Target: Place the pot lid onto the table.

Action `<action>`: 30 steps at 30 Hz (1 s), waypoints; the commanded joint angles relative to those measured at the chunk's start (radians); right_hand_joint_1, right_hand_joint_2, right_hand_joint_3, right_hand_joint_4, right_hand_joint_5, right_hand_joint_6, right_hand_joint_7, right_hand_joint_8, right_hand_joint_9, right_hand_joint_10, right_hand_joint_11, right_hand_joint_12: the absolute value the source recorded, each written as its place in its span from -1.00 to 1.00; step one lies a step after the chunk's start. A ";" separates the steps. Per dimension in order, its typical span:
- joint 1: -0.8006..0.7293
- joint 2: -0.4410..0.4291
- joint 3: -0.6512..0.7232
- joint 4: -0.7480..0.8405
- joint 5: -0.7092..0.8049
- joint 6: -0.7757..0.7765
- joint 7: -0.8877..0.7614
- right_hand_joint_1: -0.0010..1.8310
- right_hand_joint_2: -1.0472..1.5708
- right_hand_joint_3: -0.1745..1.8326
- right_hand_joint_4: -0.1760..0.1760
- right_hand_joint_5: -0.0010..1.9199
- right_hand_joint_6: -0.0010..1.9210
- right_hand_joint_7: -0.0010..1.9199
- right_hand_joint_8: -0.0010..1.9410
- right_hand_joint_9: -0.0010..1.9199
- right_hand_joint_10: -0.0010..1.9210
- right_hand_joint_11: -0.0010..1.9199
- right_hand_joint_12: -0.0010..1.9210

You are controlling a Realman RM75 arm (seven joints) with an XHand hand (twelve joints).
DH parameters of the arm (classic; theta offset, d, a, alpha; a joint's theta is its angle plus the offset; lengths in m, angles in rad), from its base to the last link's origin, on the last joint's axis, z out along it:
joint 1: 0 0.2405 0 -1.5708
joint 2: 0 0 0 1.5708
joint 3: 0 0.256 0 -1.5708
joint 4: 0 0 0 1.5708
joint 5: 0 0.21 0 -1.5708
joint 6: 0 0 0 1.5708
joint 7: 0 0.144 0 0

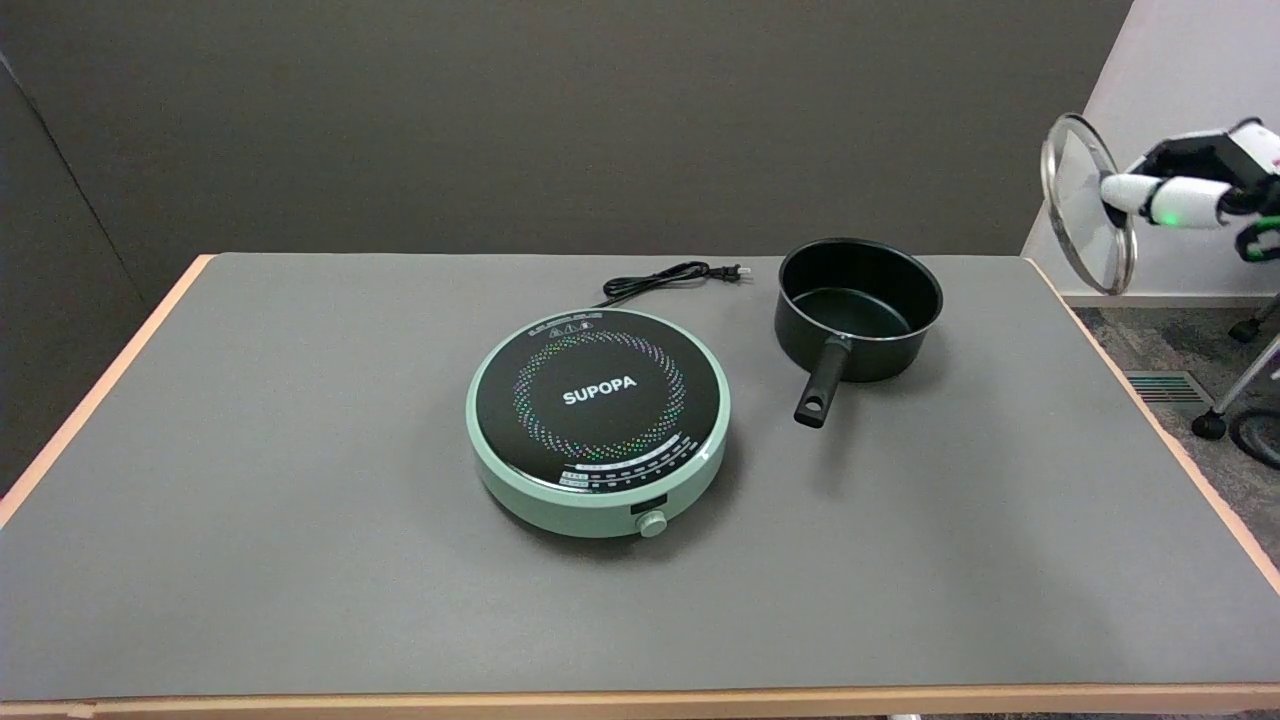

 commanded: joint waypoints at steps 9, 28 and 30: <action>-0.548 -0.232 0.367 -0.232 0.234 -0.309 0.001 0.34 0.57 -0.50 -0.62 -0.21 0.33 0.08 0.12 -0.02 0.30 -0.26 0.60; -0.689 -0.346 0.413 -0.389 0.165 -0.310 0.001 0.35 0.57 -0.50 -0.63 -0.21 0.32 0.08 0.13 -0.02 0.31 -0.25 0.58; -0.705 -0.361 0.413 -0.403 0.165 -0.310 0.000 0.35 0.56 -0.50 -0.63 -0.21 0.32 0.08 0.13 -0.02 0.31 -0.25 0.58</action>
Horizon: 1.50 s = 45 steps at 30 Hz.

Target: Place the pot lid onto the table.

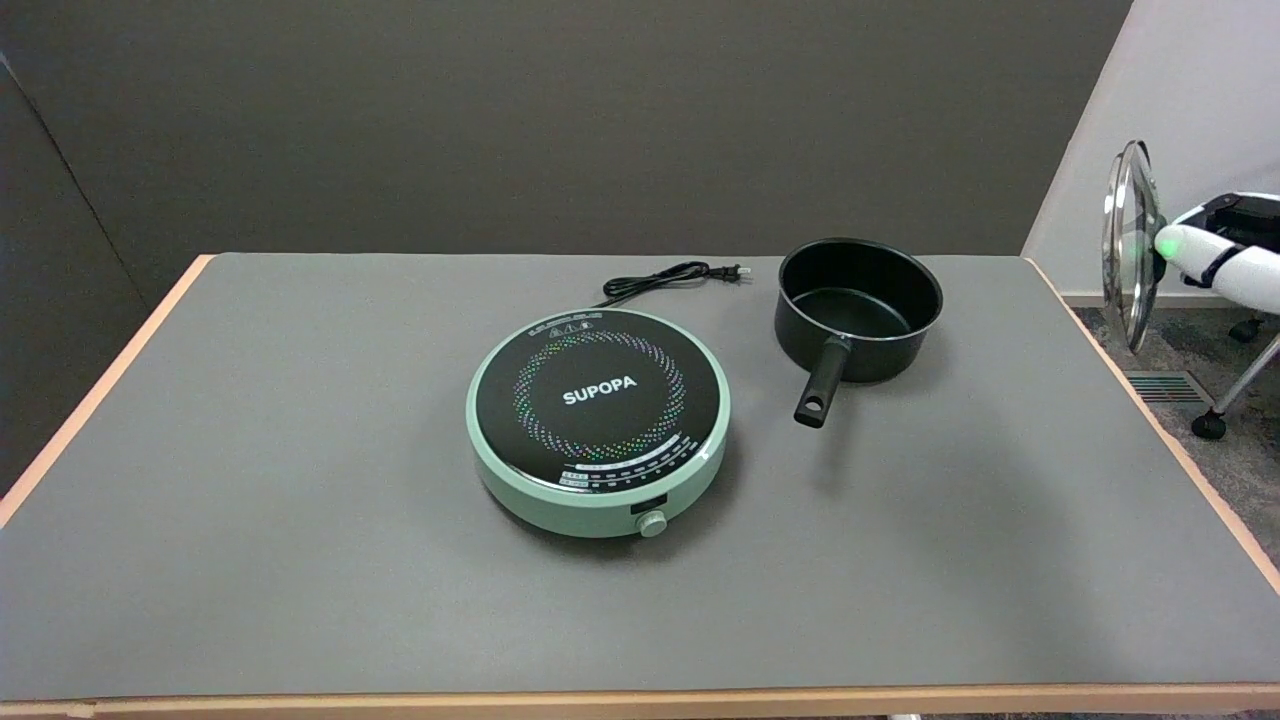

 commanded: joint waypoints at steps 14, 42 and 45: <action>-0.189 -0.144 0.163 -0.235 -0.415 0.174 -0.011 0.33 0.59 -0.55 -0.40 -0.22 0.38 0.07 0.08 -0.03 0.32 -0.26 0.60; -0.126 -0.086 0.210 -0.462 -1.067 0.558 -0.011 0.34 0.56 -0.49 -0.55 -0.20 0.33 0.08 0.12 -0.03 0.33 -0.24 0.55; -0.144 -0.101 0.217 -0.482 -1.068 0.573 -0.011 0.34 0.56 -0.49 -0.53 -0.20 0.33 0.08 0.12 -0.03 0.33 -0.24 0.55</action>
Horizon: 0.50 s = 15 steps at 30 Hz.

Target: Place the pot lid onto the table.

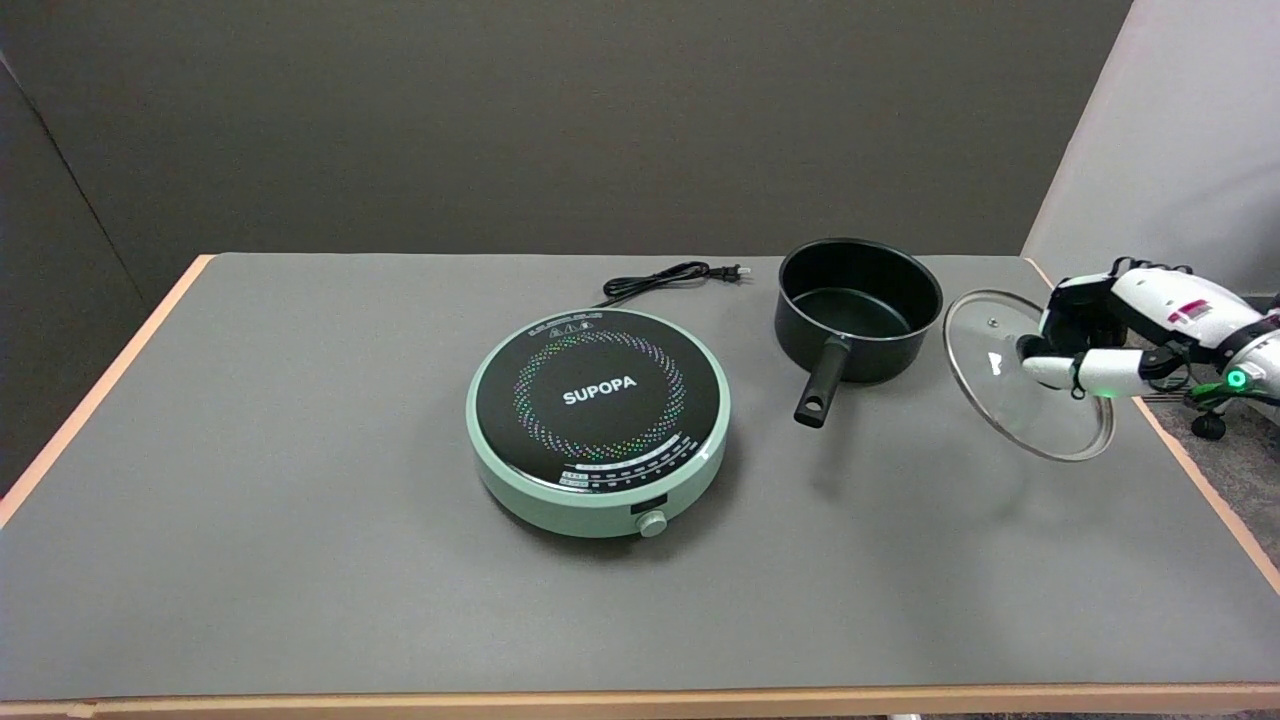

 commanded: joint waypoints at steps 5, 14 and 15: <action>-0.052 -0.048 0.045 -0.162 -0.279 0.238 0.003 0.34 0.55 -0.47 -0.48 -0.20 0.34 0.08 0.12 -0.03 0.33 -0.24 0.54; -0.058 -0.042 0.008 -0.168 -0.309 0.240 0.010 0.34 0.55 -0.45 -0.46 -0.20 0.35 0.08 0.12 -0.03 0.33 -0.22 0.50; -0.061 -0.037 0.004 -0.168 -0.309 0.240 0.010 0.34 0.54 -0.45 -0.45 -0.20 0.35 0.08 0.12 -0.03 0.33 -0.22 0.50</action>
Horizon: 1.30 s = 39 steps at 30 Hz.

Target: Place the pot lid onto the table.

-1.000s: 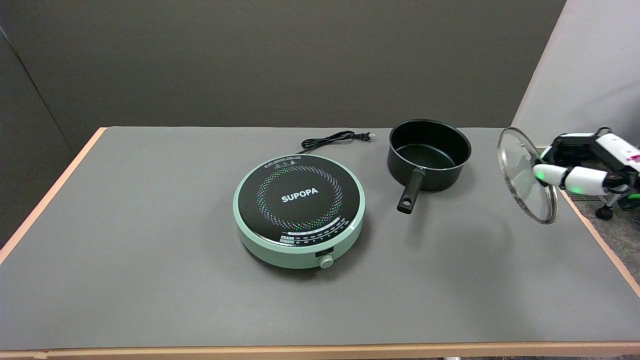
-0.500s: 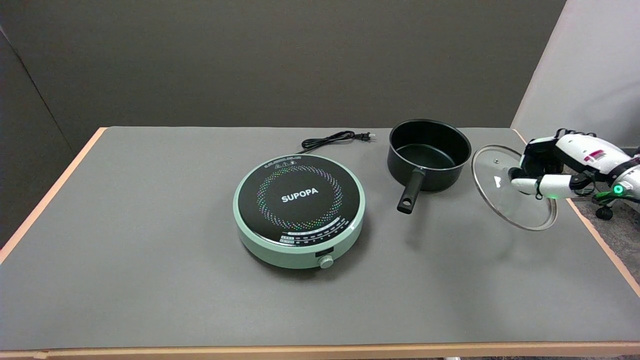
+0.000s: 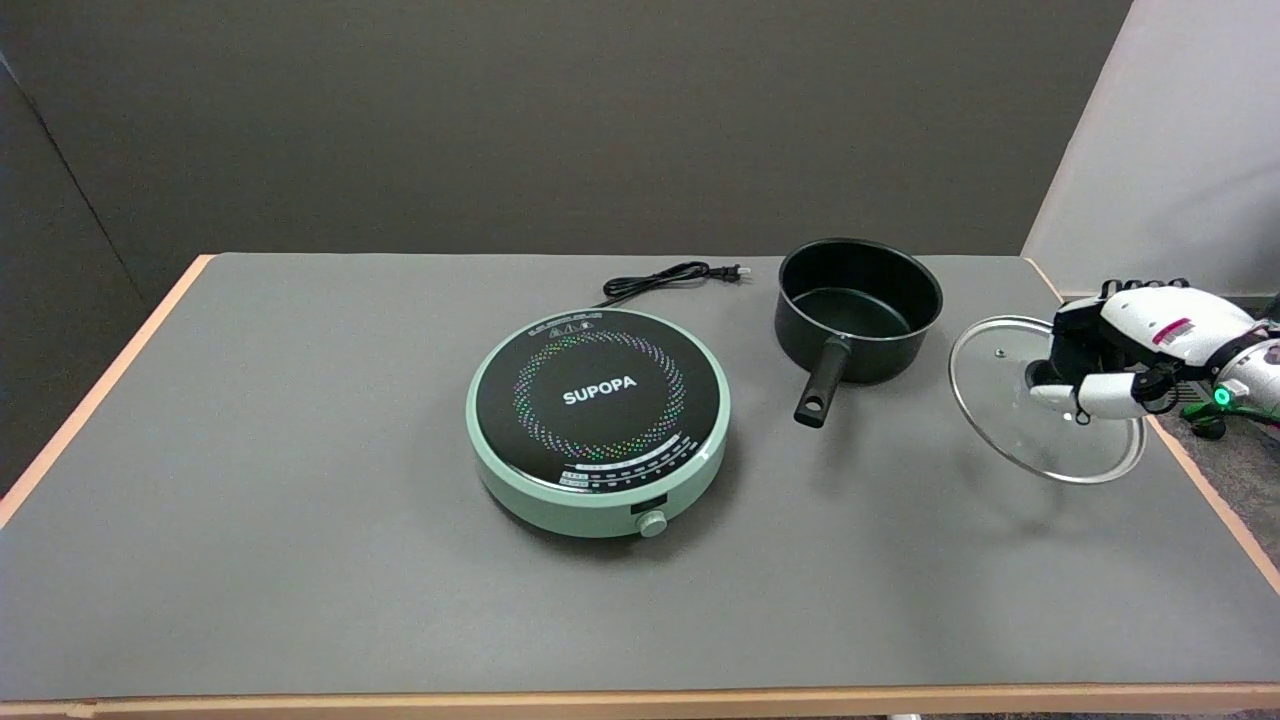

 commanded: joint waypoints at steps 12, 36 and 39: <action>-0.036 0.069 -0.088 -0.022 -0.100 0.128 0.021 0.34 0.54 -0.44 -0.45 -0.19 0.35 0.08 0.12 -0.02 0.33 -0.21 0.47; 0.042 0.198 -0.190 0.050 -0.098 0.171 0.058 0.34 0.53 -0.42 -0.42 -0.19 0.35 0.08 0.12 -0.02 0.33 -0.21 0.47; 0.057 0.211 -0.203 0.061 -0.098 0.171 0.068 0.34 0.53 -0.42 -0.41 -0.19 0.35 0.08 0.12 -0.02 0.33 -0.21 0.47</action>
